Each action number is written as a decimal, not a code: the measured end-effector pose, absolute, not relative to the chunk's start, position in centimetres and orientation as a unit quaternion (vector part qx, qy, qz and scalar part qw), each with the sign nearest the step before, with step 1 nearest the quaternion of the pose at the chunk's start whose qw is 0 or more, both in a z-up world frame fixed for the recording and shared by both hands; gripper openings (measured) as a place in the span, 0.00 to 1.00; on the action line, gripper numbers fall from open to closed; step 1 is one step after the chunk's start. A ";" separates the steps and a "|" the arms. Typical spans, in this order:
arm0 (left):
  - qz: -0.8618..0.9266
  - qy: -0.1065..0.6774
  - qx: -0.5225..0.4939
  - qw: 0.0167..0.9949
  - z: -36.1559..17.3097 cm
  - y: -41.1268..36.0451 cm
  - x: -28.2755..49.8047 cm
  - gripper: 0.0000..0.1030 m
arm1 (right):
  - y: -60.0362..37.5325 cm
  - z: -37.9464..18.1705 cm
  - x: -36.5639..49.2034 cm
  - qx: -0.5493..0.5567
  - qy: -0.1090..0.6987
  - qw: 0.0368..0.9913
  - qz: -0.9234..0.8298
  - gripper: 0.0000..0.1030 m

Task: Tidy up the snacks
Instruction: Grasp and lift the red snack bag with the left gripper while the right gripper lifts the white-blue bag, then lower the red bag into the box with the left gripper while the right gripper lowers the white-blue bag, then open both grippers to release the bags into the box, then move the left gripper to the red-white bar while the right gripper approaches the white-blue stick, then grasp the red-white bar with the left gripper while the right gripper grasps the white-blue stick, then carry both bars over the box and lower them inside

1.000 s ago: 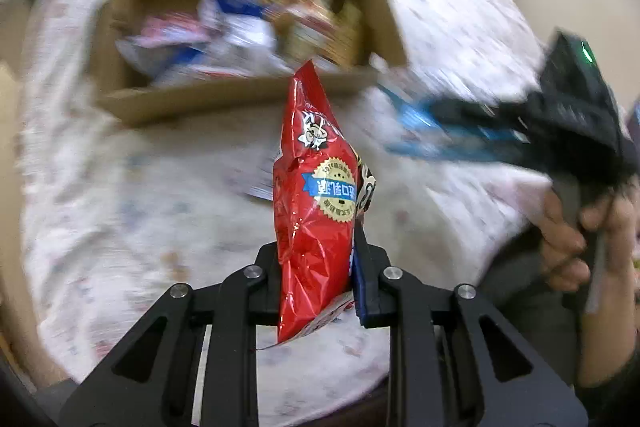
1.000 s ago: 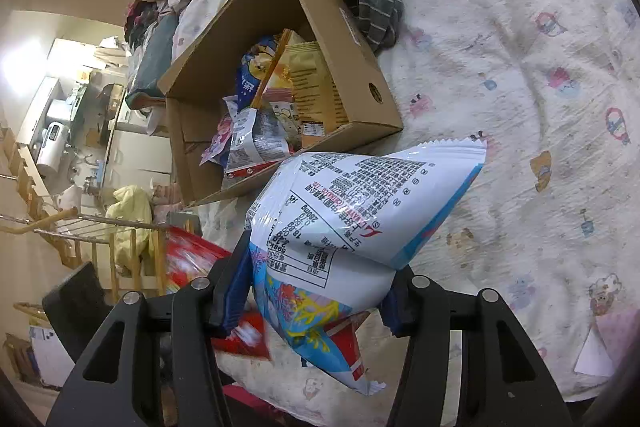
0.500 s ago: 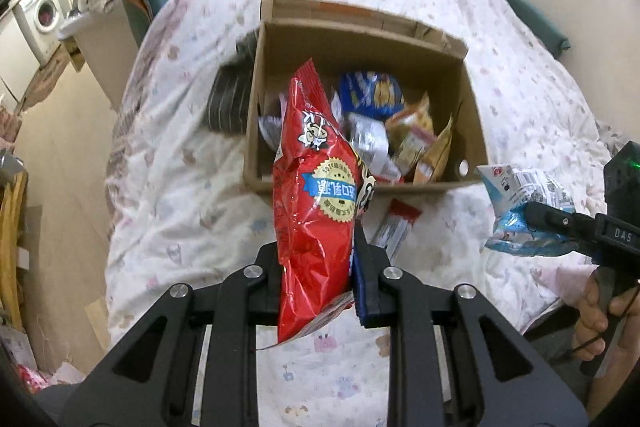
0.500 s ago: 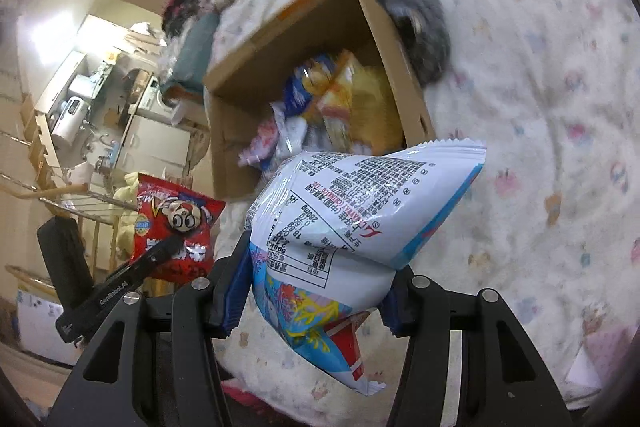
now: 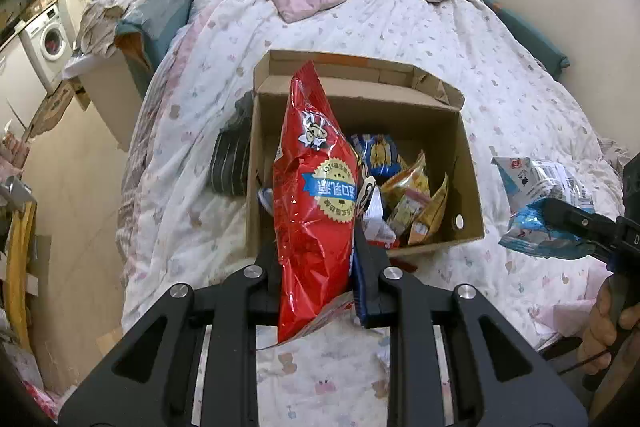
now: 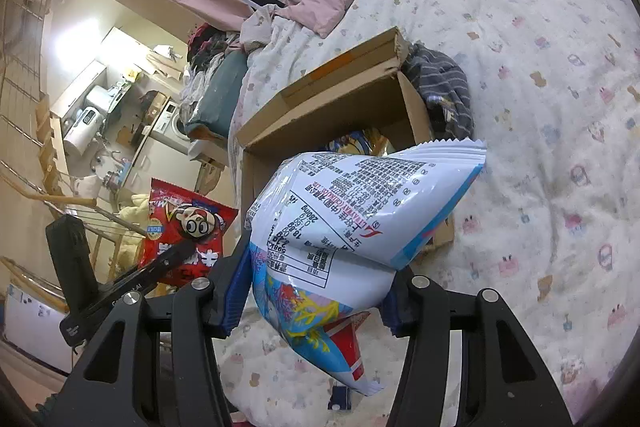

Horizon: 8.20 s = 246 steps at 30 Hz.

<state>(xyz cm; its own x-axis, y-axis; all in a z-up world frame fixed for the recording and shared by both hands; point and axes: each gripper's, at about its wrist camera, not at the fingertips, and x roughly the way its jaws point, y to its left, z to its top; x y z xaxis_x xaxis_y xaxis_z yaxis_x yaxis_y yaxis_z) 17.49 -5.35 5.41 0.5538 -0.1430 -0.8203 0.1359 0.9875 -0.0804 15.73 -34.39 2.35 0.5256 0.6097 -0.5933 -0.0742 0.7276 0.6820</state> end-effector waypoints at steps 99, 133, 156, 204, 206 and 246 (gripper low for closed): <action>-0.048 0.527 -0.072 0.846 -0.8 -1.1 22.9 0.76 | -29.8 -1.0 25.0 0.116 0.464 0.876 0.064 0.87; -0.063 0.549 -0.083 0.829 -2.8 0.7 16.9 0.76 | -18.8 -13.5 10.9 0.122 0.690 0.689 0.187 0.38; -0.110 0.615 0.008 0.781 -8.7 -6.3 16.8 0.76 | -27.6 -9.9 11.4 0.209 0.616 0.743 0.157 0.19; -0.170 0.616 0.126 0.759 -13.3 -11.3 12.6 0.27 | -27.1 -9.1 11.1 0.198 0.604 0.755 0.158 0.19; -0.163 0.608 0.112 0.769 -12.5 -10.2 12.1 0.27 | -26.9 -8.9 11.4 0.197 0.602 0.756 0.163 0.19; -0.080 0.474 -0.030 0.876 -0.2 -4.3 23.7 0.27 | -27.0 -0.7 22.8 0.163 0.483 0.843 0.174 0.19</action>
